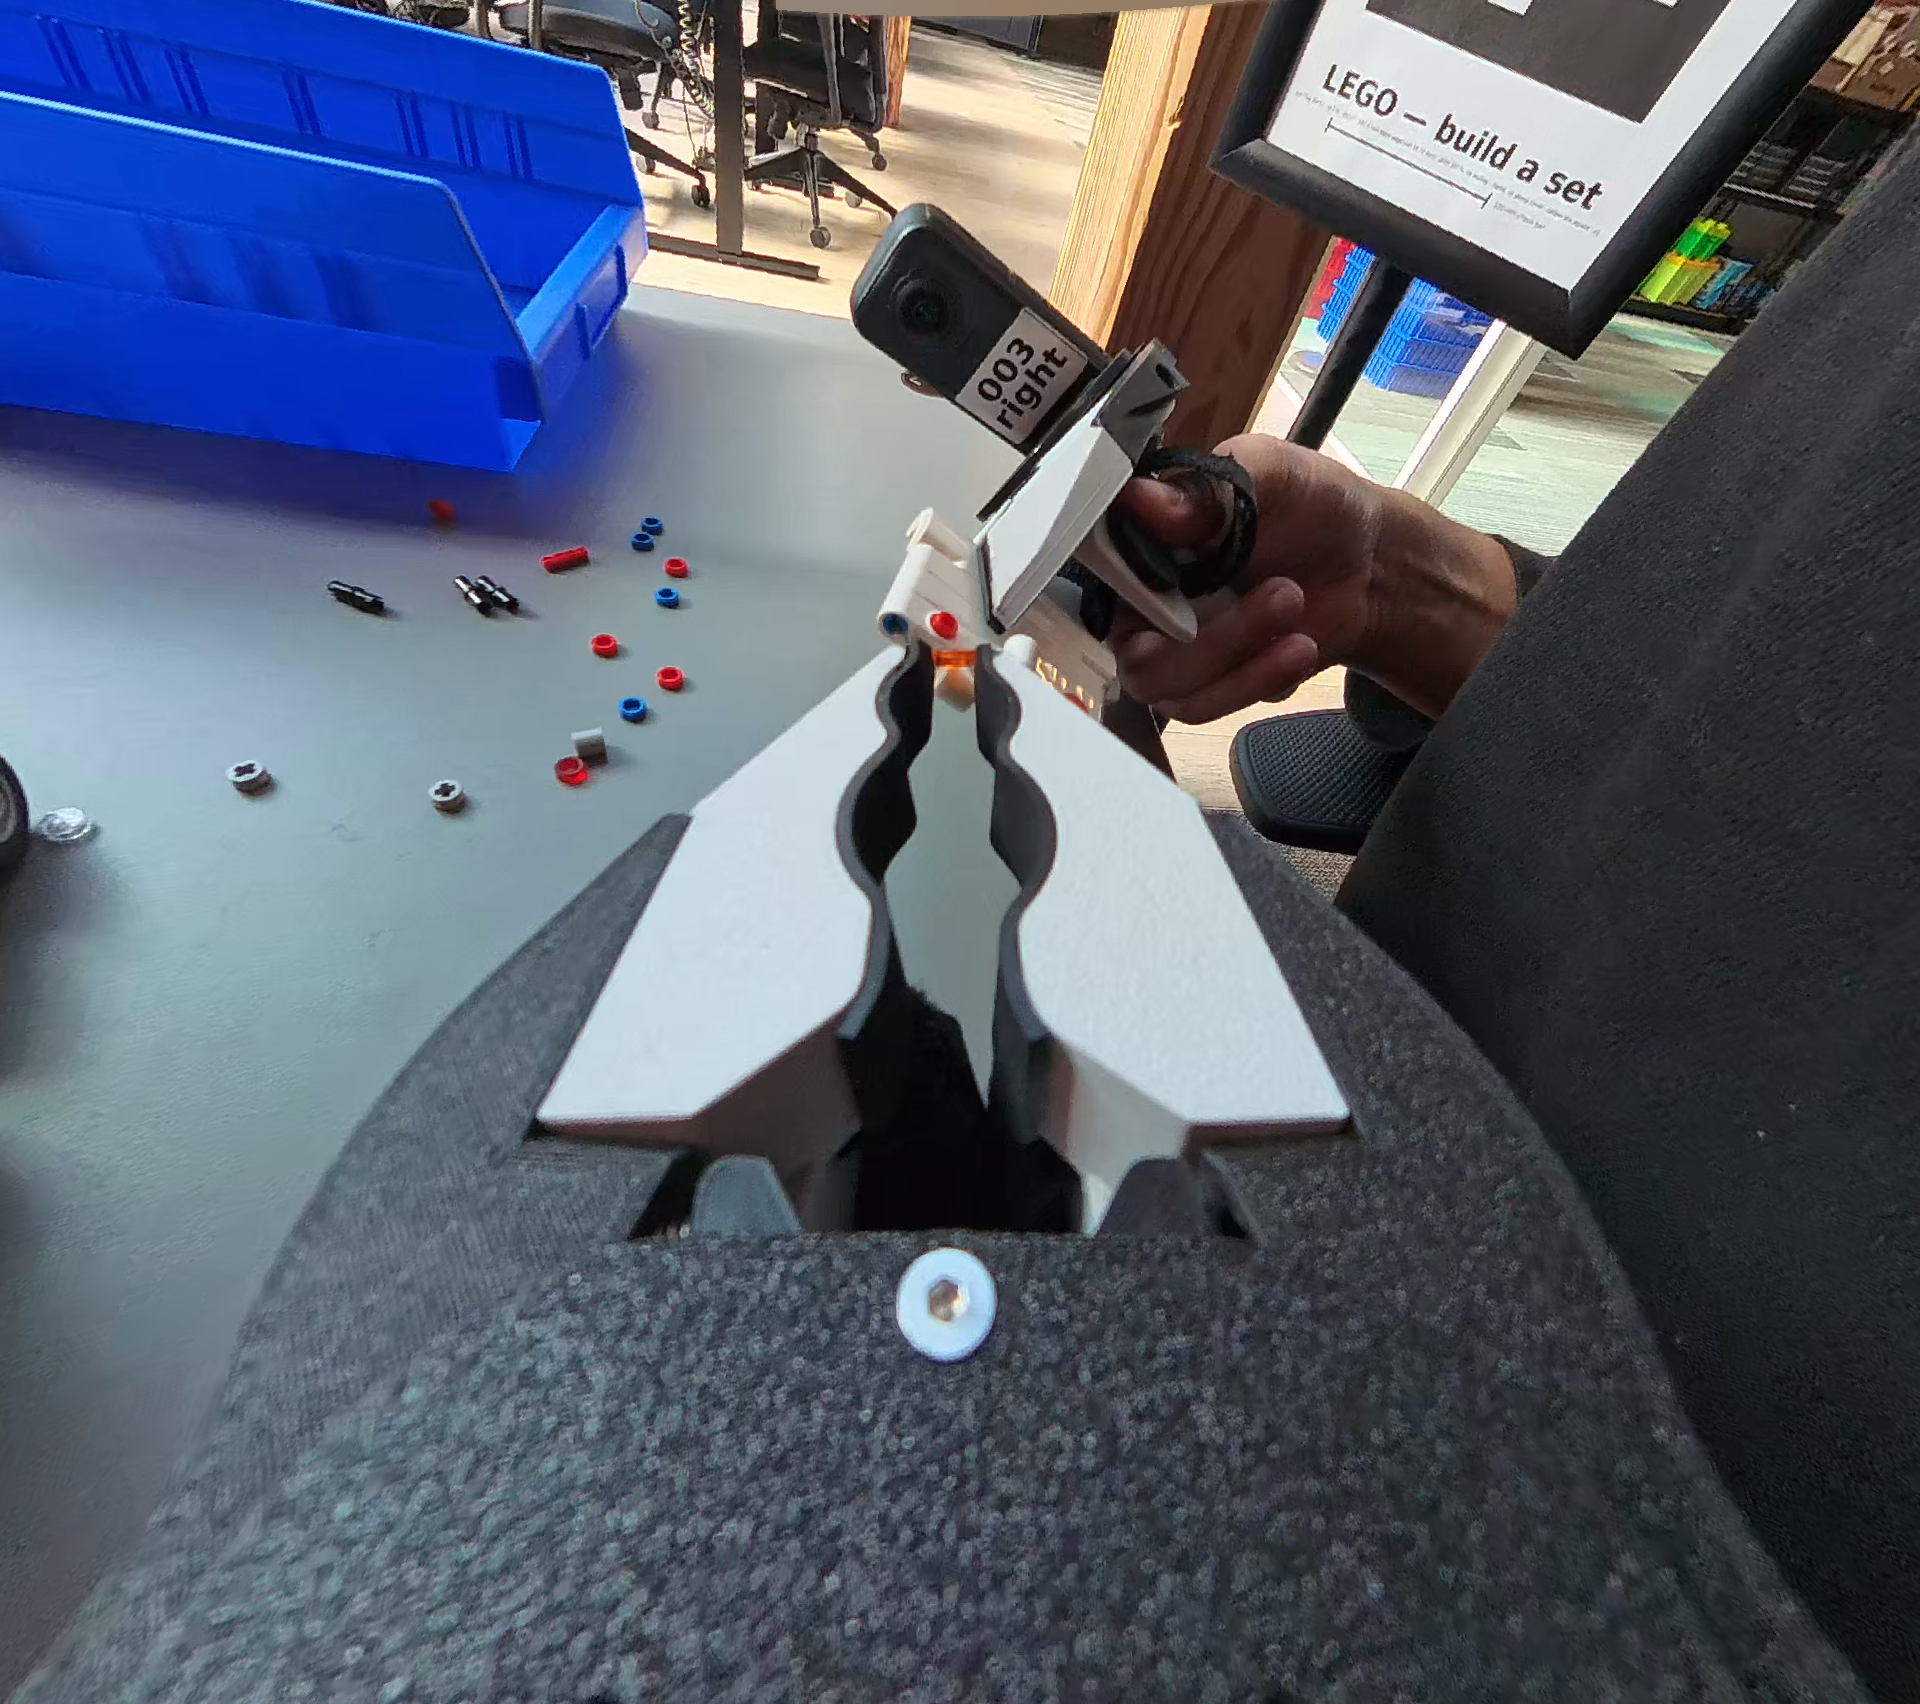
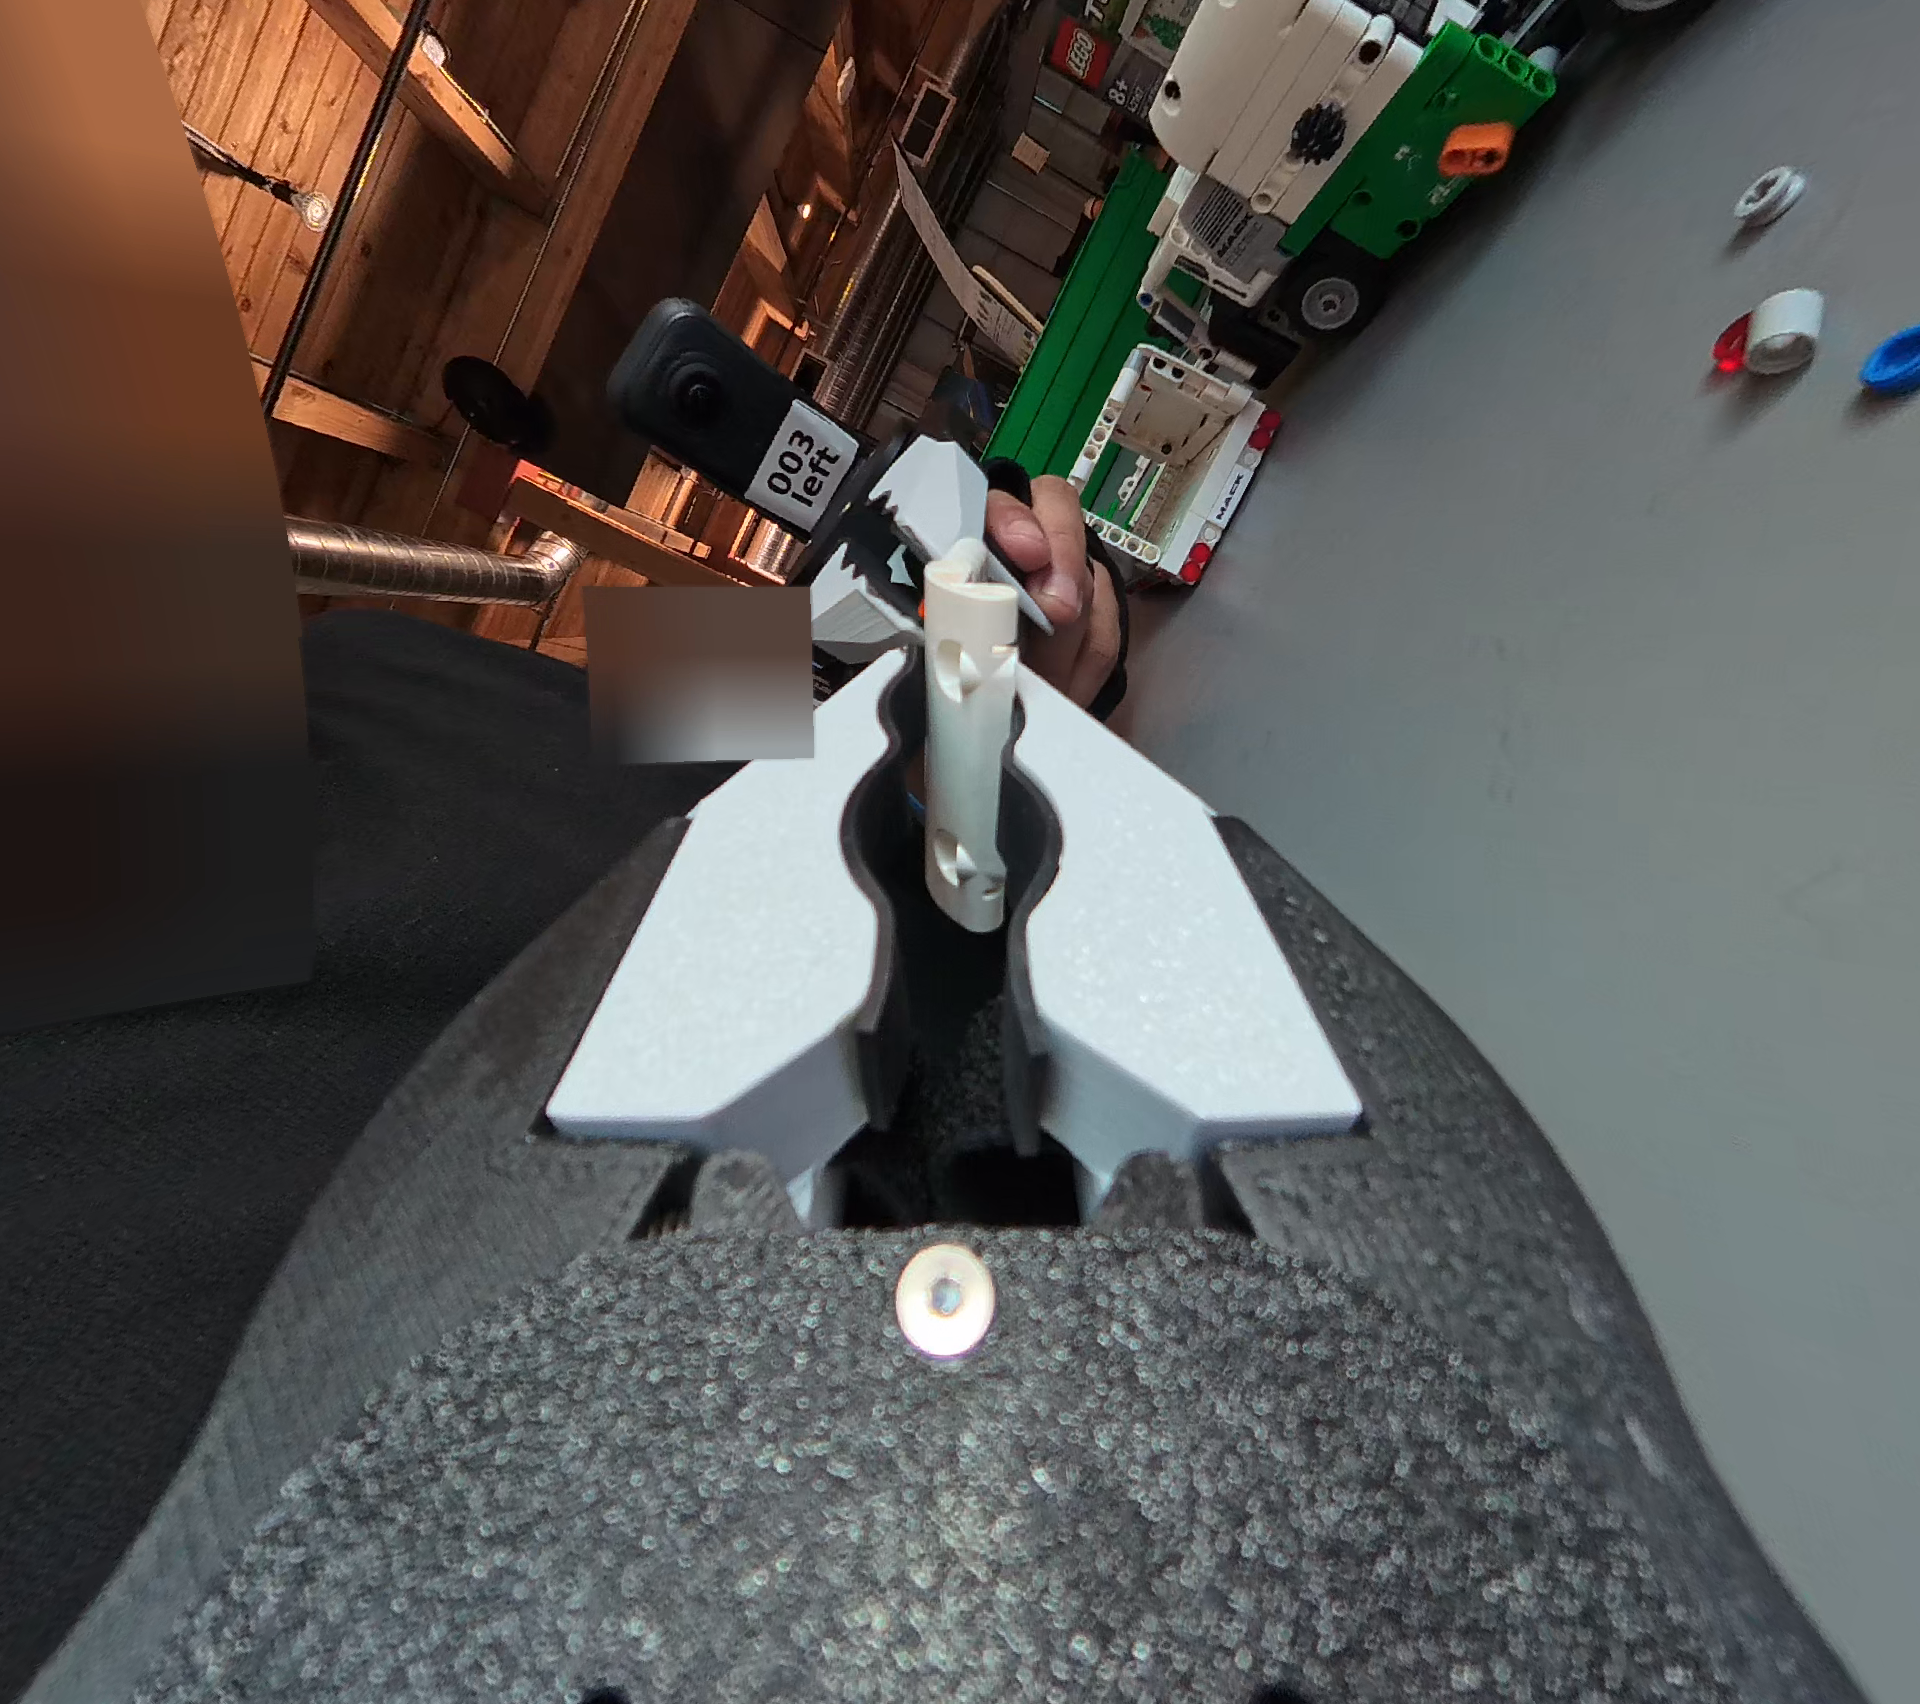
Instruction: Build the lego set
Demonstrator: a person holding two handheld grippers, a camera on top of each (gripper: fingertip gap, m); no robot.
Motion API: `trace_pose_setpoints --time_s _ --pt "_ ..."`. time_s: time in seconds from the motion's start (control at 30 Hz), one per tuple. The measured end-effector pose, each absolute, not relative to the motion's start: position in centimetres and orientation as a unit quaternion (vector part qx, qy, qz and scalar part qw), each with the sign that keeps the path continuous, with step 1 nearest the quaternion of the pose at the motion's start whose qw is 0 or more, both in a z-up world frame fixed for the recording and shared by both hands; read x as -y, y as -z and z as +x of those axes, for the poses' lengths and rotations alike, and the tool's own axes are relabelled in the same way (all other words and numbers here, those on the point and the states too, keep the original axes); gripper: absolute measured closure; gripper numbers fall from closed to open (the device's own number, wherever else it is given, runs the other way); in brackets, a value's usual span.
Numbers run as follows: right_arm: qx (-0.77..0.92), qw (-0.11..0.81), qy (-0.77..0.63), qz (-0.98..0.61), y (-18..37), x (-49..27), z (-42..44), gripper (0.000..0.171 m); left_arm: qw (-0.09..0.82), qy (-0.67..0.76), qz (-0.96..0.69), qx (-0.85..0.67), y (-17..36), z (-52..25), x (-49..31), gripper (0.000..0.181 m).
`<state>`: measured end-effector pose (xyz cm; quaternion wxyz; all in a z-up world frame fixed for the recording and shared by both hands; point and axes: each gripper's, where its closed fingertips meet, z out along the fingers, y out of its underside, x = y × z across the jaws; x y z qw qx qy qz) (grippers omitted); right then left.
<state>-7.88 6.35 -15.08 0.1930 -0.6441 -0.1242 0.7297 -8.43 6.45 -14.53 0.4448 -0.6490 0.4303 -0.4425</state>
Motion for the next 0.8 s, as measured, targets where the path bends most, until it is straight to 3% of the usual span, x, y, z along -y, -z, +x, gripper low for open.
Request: trace_pose_setpoints --time_s 0.8 --pt "0.114 0.176 -0.701 -0.682 16.6 -6.6 -8.7 0.163 0.442 0.284 -0.659 -0.538 16.0 -8.3 -7.3 0.176"
